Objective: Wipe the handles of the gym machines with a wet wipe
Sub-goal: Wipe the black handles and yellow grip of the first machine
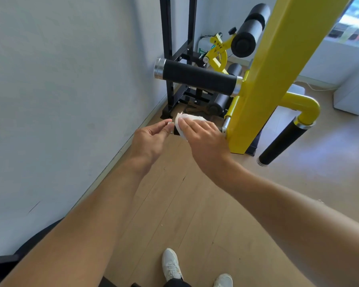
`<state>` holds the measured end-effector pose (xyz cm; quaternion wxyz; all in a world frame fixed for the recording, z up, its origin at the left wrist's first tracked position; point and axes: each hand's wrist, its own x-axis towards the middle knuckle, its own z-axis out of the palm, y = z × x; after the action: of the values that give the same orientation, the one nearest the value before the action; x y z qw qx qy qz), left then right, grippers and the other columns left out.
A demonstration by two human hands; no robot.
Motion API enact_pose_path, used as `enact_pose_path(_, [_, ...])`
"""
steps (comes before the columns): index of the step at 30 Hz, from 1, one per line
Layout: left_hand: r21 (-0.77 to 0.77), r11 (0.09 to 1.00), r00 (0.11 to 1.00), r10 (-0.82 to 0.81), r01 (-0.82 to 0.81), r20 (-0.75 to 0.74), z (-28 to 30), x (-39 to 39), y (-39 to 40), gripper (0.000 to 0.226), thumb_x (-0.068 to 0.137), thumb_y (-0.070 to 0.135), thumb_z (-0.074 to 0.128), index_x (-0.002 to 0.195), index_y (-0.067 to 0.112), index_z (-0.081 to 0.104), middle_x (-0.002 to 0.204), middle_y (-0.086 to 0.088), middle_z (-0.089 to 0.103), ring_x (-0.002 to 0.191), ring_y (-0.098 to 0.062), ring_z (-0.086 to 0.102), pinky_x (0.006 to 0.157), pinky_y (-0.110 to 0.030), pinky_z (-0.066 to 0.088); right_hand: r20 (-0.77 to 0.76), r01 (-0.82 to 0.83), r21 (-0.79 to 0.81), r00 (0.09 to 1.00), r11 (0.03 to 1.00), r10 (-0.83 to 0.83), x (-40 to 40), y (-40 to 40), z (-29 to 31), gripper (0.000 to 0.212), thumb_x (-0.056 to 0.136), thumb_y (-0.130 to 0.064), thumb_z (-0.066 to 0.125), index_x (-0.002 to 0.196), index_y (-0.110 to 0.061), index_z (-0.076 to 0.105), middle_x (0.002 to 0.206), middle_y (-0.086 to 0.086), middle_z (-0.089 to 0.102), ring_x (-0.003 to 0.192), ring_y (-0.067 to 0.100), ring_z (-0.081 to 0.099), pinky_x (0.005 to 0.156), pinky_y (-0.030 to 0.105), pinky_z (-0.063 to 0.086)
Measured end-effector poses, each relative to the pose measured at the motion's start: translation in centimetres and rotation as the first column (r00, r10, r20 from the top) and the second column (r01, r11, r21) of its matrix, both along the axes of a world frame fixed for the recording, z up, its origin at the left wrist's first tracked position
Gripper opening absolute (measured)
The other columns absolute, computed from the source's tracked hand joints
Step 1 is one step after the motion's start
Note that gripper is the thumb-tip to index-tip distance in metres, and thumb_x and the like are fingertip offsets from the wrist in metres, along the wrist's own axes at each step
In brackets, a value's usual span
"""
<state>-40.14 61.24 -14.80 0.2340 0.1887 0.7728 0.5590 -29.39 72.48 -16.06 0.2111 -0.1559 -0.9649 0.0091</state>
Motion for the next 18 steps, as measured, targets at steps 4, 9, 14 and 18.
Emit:
enact_pose_path(4, [-0.050,0.997,0.944,-0.078,0.065,-0.320,-0.3,0.1,-0.3,0.034,0.097,0.032,0.064,0.128,0.019,0.069,0.126,0.003,0.071,0.112,0.002,0.061,0.085,0.003,0.044,0.054,0.012,0.082,0.998,0.997,-0.017,1.3,-1.0,-0.9,0.056,0.090,-0.007,0.050,0.145,0.003,0.044,0.147,0.021,0.047,0.136,0.038,0.045,0.113,0.050,0.035])
enact_pose_path(9, [-0.330,0.921,0.441,-0.390,0.209,-0.809,-1.7,-2.1,-1.5,0.038,0.097,0.024,0.066,0.134,0.015,0.064,0.137,-0.003,0.063,0.135,-0.026,0.055,0.114,-0.050,0.040,0.271,0.092,0.141,0.954,0.986,-0.128,2.9,-1.6,0.7,0.059,0.099,-0.018,0.037,0.153,0.002,0.023,0.160,0.020,0.021,0.149,0.035,0.020,0.121,0.046,0.012])
enact_pose_path(14, [-0.516,0.813,0.402,-0.582,0.269,-0.707,-0.9,-2.2,-2.3,0.078,0.090,0.060,0.060,0.151,0.013,0.043,0.155,-0.002,0.043,0.149,-0.020,0.034,0.124,-0.046,0.022,0.209,0.103,-0.001,0.973,0.995,-0.100,0.7,-0.4,2.8,0.025,0.097,-0.021,0.061,0.119,-0.012,0.064,0.117,0.005,0.069,0.105,0.022,0.067,0.084,0.032,0.056])
enact_pose_path(18, [-0.336,0.872,0.645,-0.490,0.357,-0.586,-0.7,-1.6,-2.4,0.079,0.085,0.053,0.070,0.148,0.011,0.046,0.154,-0.003,0.045,0.147,-0.017,0.037,0.123,-0.038,0.027,0.249,0.090,-0.098,0.966,0.991,-0.063,0.1,-0.5,3.4,0.023,0.093,-0.027,0.068,0.113,-0.016,0.066,0.110,0.000,0.072,0.100,0.018,0.069,0.081,0.031,0.058])
